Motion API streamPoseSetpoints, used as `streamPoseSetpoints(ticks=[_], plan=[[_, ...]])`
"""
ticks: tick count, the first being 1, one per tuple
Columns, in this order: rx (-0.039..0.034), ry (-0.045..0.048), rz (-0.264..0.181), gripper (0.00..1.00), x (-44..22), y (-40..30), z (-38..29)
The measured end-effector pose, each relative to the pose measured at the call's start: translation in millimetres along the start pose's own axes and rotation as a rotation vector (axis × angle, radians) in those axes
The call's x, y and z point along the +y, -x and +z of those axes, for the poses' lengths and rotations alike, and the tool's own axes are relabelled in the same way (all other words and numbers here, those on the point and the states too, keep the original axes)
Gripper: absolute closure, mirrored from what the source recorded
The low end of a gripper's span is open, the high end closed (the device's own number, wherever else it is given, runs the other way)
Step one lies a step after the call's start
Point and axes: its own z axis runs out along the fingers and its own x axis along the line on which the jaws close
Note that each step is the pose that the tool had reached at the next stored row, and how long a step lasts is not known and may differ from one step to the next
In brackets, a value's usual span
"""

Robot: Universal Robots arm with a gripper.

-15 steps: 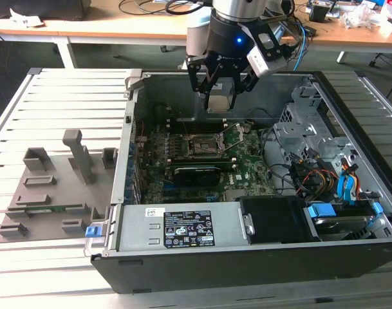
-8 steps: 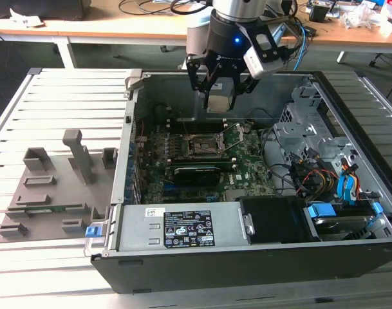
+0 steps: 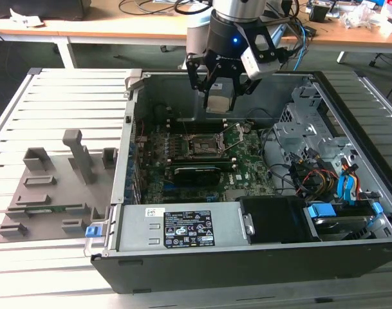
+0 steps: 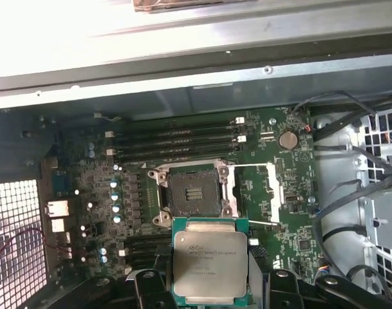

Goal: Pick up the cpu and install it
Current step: 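Place the cpu into insertion slot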

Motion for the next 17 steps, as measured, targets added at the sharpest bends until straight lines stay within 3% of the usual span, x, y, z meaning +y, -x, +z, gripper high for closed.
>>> streamPoseSetpoints(ticks=[4,17], plan=[[-0.0015,-0.0047,0.054,0.45,0.0,0.0,0.3],[-0.0035,-0.0080,0.167,0.45,0.0,0.0,0.7]])
